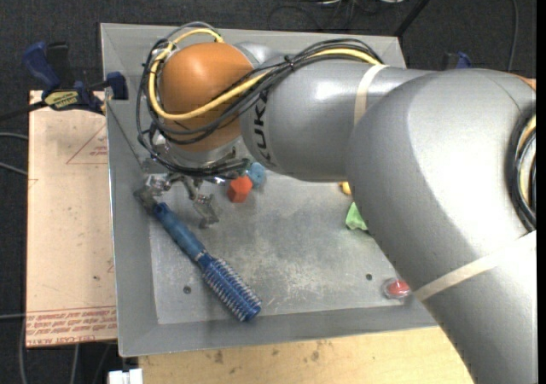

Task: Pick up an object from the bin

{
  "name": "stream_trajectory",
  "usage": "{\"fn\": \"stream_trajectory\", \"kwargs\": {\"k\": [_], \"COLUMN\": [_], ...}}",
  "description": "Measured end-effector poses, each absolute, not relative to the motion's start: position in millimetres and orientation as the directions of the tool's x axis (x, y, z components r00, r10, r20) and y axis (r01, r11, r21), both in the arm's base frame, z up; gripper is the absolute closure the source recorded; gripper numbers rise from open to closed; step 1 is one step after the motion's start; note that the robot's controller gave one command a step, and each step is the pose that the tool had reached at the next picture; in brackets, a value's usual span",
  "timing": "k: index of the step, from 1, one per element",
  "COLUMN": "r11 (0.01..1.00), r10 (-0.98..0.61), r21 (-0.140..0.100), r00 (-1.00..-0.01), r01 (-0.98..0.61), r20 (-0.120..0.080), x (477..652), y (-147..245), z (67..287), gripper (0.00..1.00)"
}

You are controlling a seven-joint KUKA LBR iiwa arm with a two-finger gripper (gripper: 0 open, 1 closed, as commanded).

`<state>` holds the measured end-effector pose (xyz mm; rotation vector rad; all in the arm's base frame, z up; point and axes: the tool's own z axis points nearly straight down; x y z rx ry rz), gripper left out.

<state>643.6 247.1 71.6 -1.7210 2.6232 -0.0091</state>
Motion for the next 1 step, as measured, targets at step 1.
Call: {"fn": "stream_trajectory", "kwargs": {"k": [1], "r11": [0.396], "r10": [-0.918], "r21": [-0.001], "r00": [-0.396], "r01": [-0.918], "r20": [-0.005], "x": [641.4], "y": [250.9], "z": [70.8], "gripper": [1.0]}}
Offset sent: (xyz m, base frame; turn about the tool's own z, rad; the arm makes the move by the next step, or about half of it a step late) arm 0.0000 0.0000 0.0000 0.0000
